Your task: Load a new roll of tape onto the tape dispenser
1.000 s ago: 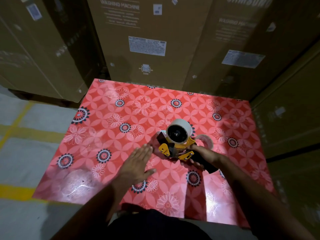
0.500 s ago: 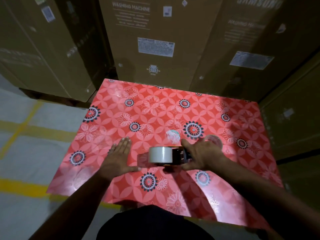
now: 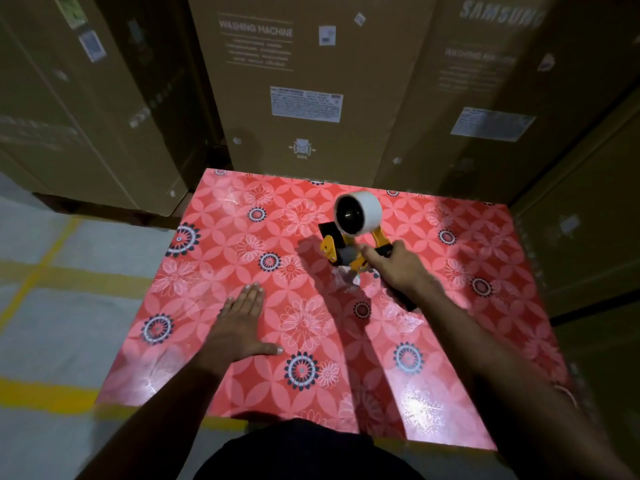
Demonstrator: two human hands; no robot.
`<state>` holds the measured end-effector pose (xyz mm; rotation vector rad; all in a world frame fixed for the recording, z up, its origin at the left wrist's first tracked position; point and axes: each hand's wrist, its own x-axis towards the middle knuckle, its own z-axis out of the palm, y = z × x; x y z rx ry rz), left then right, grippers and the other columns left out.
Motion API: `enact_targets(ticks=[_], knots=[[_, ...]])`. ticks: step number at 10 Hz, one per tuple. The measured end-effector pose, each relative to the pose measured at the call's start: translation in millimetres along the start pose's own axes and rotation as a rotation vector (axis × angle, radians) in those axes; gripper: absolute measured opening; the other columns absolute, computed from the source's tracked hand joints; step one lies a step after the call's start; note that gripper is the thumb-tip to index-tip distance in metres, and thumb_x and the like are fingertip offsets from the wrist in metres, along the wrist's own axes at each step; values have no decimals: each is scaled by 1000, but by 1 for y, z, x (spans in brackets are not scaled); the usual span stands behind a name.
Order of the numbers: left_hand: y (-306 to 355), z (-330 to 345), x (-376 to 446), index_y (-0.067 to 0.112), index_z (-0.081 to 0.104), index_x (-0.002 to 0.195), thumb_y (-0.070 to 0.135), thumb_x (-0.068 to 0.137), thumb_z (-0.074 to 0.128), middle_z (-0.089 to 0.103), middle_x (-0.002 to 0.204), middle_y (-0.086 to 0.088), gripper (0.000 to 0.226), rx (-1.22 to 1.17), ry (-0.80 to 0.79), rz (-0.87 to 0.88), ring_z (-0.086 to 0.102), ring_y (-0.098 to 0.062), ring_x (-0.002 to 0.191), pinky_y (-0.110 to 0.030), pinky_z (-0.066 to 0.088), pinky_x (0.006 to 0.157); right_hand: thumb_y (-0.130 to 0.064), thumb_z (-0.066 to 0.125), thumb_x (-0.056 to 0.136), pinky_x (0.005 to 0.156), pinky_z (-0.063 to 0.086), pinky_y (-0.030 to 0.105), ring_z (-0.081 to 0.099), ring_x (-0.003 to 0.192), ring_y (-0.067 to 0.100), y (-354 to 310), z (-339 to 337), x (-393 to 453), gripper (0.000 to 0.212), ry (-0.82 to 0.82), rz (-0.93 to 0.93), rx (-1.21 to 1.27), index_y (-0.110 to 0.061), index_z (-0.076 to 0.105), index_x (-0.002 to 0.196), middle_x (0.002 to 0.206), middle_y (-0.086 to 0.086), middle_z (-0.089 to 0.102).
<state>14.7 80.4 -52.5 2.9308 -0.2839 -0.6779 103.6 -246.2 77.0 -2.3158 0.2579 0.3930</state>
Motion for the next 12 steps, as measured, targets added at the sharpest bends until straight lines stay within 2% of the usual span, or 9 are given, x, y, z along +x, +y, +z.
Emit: enact_targets(ticks=[1,2,3,7,8,9,10,11,12], knots=[[2,-1,0,11,-23,153,101,57,38,-27,163,-10,146,-12,-2,-8,-24,-26,150,-46,-8,122,-76,49,86,47,43,28,50,42,23,8,26,-18,72,-270,279,665,-8,68,75,57,12,53],[3,-1,0,11,-24,152,103,53,34,-27,162,-10,147,-8,-8,-22,-25,-27,150,-45,-10,121,-70,47,91,44,38,23,43,42,19,20,50,-33,63,-415,404,903,-11,61,75,57,6,48],[3,-3,-1,11,-23,153,106,47,27,-28,162,-10,150,-26,-4,-19,-26,-25,149,-45,-12,120,-64,53,92,43,39,25,43,43,18,32,65,-34,57,-418,422,948,-7,56,93,58,5,48],[2,-4,-1,13,-24,154,105,46,24,-30,162,-7,150,-39,-18,-17,-28,-23,149,-47,-13,121,-63,50,94,45,45,27,52,47,21,31,92,5,58,-364,447,994,-6,60,90,63,9,55],[1,-3,-1,13,-23,154,104,53,35,-30,162,-7,148,-46,-13,-16,-27,-23,150,-47,-14,120,-62,60,90,50,51,32,57,53,27,38,99,9,60,-312,456,948,-2,63,97,67,14,60],[1,-1,-1,14,-23,155,101,56,40,-29,163,-5,146,-49,-3,-11,-27,-22,150,-46,-14,120,-71,73,73,70,56,40,67,75,31,41,101,9,83,-242,450,832,4,68,109,85,16,72],[0,-2,-1,15,-20,156,103,54,38,-26,164,-5,147,-55,8,-15,-24,-22,151,-47,-11,122,-66,68,82,84,56,39,69,91,30,43,102,9,73,-169,409,736,3,70,109,99,17,74],[1,-5,-2,15,-18,157,103,51,35,-22,165,-6,147,-41,-2,-26,-21,-23,152,-47,-8,123,-54,61,93,80,51,37,65,87,27,47,101,2,54,-152,368,701,-2,71,98,95,14,72],[2,3,-3,15,-13,158,94,63,48,-19,166,-7,139,-56,21,-45,-17,-25,153,-48,-4,124,-49,58,98,69,46,33,60,76,26,59,100,-14,42,-74,330,527,-10,68,86,81,9,65]])
